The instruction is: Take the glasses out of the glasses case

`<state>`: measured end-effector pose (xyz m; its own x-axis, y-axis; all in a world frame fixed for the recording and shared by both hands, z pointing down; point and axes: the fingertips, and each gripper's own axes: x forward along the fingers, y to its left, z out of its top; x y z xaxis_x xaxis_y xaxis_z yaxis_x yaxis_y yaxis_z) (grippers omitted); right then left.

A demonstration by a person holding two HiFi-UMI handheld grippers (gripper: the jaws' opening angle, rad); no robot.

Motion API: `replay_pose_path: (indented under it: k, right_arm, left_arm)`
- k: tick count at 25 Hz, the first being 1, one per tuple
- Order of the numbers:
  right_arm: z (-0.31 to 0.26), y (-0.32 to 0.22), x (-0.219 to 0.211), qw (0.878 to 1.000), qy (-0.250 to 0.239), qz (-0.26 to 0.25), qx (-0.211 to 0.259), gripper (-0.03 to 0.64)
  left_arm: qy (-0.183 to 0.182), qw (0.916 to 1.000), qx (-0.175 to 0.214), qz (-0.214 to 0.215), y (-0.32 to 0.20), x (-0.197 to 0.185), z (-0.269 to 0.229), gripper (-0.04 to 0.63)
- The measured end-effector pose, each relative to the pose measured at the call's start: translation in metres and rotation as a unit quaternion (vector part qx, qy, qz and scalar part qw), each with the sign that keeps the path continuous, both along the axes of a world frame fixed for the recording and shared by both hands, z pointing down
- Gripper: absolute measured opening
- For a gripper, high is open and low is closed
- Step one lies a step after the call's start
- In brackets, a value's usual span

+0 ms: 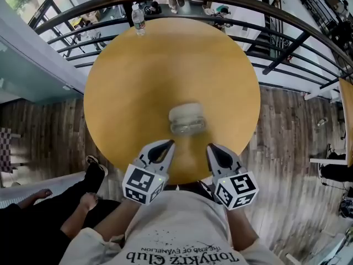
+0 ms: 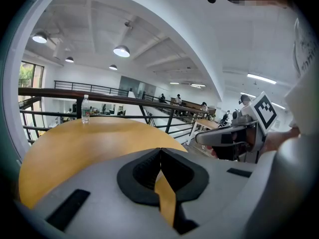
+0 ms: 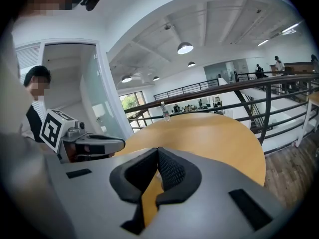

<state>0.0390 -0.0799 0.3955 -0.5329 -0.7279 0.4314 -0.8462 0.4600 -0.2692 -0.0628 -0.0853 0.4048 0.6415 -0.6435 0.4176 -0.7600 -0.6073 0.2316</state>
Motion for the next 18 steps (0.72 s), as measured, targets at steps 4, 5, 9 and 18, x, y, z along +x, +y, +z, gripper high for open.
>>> replay_pose_path:
  k: [4, 5, 9, 18]
  right_arm:
    - [0.014, -0.009, -0.003, 1.000, 0.000, -0.002, -0.010, 0.025]
    - [0.017, -0.011, -0.005, 1.000, 0.000, -0.002, -0.011, 0.025]
    - [0.029, -0.017, -0.011, 1.000, 0.008, -0.003, -0.018, 0.025]
    - [0.056, -0.030, -0.003, 0.999, 0.011, -0.002, -0.042, 0.025]
  left_arm:
    - [-0.008, 0.9999, -0.005, 0.009, -0.008, -0.001, 0.017, 0.025]
    - [-0.010, 0.9999, -0.005, 0.013, -0.010, -0.003, 0.021, 0.025]
    - [-0.025, 0.9991, -0.008, 0.032, -0.018, -0.007, 0.037, 0.025]
    - [-0.058, 0.9939, -0.016, 0.092, -0.044, 0.004, 0.076, 0.026]
